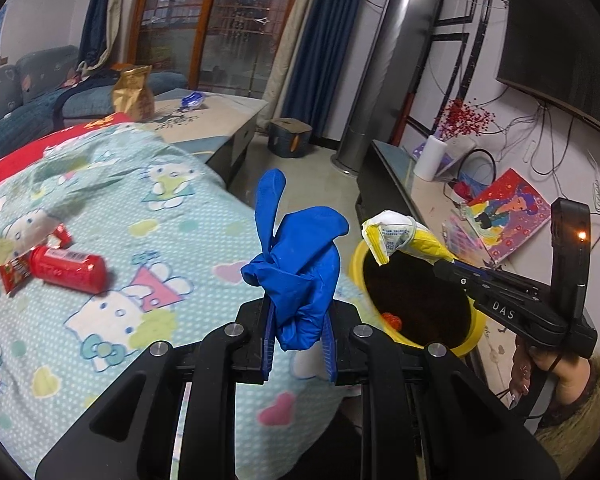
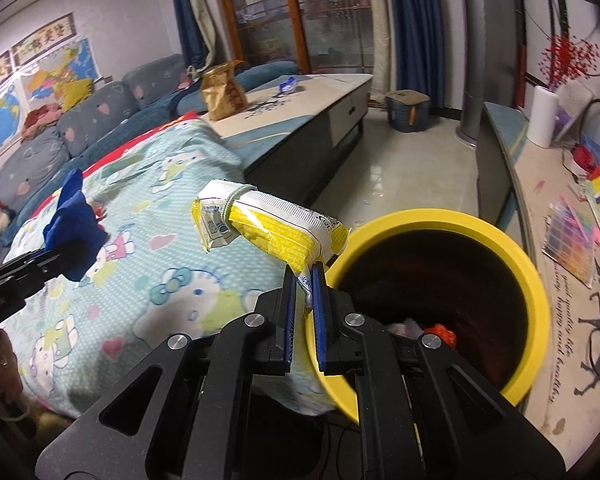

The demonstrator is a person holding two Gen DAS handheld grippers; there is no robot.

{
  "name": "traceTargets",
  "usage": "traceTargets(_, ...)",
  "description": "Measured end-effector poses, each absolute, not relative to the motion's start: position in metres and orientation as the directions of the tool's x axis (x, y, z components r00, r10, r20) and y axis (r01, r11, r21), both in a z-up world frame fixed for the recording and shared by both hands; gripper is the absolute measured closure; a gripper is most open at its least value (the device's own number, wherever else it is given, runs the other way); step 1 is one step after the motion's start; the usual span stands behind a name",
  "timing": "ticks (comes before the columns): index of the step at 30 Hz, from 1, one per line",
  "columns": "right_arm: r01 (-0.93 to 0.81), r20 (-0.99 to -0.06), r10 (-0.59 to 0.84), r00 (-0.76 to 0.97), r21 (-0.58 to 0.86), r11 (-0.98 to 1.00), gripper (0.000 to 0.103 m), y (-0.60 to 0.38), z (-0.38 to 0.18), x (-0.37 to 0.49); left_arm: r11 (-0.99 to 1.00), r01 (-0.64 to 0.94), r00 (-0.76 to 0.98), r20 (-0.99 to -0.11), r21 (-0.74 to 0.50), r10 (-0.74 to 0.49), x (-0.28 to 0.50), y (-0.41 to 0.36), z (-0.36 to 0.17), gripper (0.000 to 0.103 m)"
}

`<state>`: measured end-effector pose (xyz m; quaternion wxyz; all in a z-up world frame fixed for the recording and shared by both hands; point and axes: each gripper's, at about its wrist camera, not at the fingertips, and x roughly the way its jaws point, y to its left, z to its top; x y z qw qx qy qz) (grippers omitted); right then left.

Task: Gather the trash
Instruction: 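Carry the blue glove and yellow snack bag in both grippers over the yellow bin, then open the left gripper over the bin while the right gripper opens, dropping the snack bag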

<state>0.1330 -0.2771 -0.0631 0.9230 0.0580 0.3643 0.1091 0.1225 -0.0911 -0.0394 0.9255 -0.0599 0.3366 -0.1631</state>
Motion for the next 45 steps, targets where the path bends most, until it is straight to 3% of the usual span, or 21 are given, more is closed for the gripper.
traceTargets(45,0.188,-0.691,0.036,0.722,0.247,0.95,0.098,-0.41,-0.079,0.124,0.818,0.56,0.593,-0.625,-0.134,-0.508,0.126,-0.239,-0.066,0.085)
